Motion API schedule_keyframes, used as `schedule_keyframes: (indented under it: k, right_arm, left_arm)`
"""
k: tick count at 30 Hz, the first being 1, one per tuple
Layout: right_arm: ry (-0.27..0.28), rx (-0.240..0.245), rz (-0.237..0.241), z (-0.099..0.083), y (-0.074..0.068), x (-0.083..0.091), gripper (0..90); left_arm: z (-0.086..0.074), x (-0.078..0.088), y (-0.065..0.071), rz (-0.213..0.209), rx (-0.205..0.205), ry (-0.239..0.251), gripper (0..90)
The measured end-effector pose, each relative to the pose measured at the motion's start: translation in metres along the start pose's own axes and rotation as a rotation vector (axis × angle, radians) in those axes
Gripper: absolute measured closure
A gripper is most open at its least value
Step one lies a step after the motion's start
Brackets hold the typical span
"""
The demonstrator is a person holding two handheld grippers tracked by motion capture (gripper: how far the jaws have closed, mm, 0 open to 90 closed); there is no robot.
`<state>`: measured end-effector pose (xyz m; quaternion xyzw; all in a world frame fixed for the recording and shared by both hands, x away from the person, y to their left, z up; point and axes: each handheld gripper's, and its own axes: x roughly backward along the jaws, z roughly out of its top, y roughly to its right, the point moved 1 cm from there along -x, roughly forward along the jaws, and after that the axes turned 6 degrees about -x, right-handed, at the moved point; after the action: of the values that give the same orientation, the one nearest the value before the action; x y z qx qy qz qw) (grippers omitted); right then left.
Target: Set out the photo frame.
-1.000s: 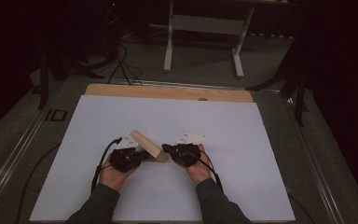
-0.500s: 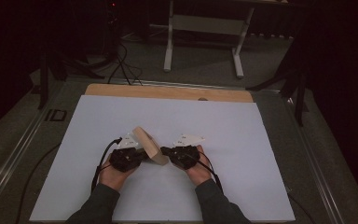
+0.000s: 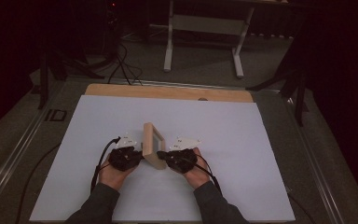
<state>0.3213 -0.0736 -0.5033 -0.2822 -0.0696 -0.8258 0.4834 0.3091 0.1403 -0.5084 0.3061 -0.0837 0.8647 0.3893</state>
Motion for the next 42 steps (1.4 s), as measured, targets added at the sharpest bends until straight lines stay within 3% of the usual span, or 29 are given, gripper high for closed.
schedule_keyframes:
  k: [16,27,42]
  right_arm:
    - [-0.01,0.016,0.025,0.0,-0.012,-0.003,89.5]
    - [-0.001,0.033,0.009,0.001,-0.012,0.001,85.4]
    - [0.03,0.025,-0.028,0.005,-0.006,0.017,77.1]
  left_arm:
    - [-0.002,0.0,-0.005,-0.016,0.036,0.021,89.7]
    - [-0.003,0.005,-0.011,0.009,0.058,0.031,84.5]
    - [-0.002,0.023,-0.018,0.06,0.093,0.084,73.4]
